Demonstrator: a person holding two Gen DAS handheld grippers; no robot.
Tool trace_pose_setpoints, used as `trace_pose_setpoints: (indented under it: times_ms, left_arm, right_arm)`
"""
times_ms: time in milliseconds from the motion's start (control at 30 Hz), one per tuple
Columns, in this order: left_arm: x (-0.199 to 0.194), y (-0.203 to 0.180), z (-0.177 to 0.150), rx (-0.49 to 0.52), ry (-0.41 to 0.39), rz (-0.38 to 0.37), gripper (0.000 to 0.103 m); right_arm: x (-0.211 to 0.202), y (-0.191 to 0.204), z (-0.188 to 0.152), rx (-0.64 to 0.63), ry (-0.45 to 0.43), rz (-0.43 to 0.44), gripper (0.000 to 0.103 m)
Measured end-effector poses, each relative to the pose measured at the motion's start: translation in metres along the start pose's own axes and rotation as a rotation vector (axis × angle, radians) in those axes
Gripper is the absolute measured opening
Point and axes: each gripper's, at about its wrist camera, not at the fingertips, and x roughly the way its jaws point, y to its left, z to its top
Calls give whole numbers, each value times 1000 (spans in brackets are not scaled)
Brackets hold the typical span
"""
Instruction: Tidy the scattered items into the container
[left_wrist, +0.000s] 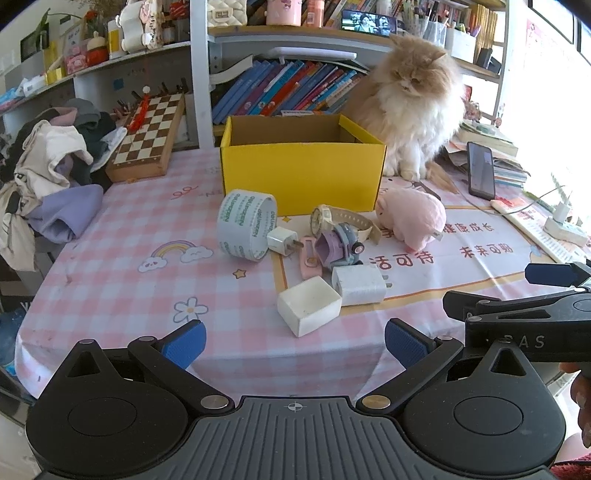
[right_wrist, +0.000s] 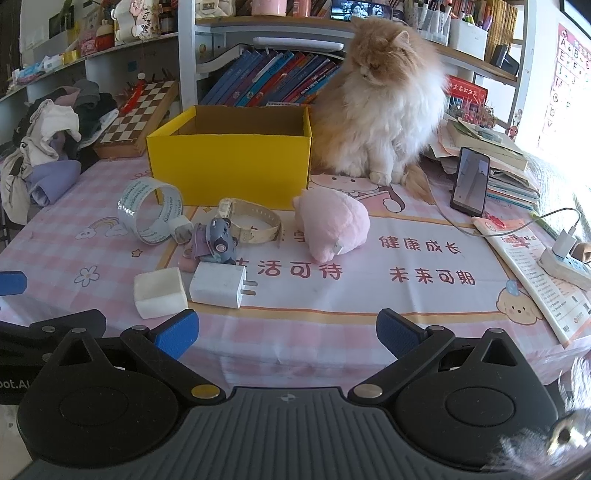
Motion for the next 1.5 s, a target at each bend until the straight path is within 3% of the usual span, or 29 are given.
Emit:
trace_pose_setpoints:
  times_ms: [1500]
  left_arm:
    - [-2,2,-1,4,-17,-1,103]
  right_arm:
    - [1,7,1,-17,-5,7,103]
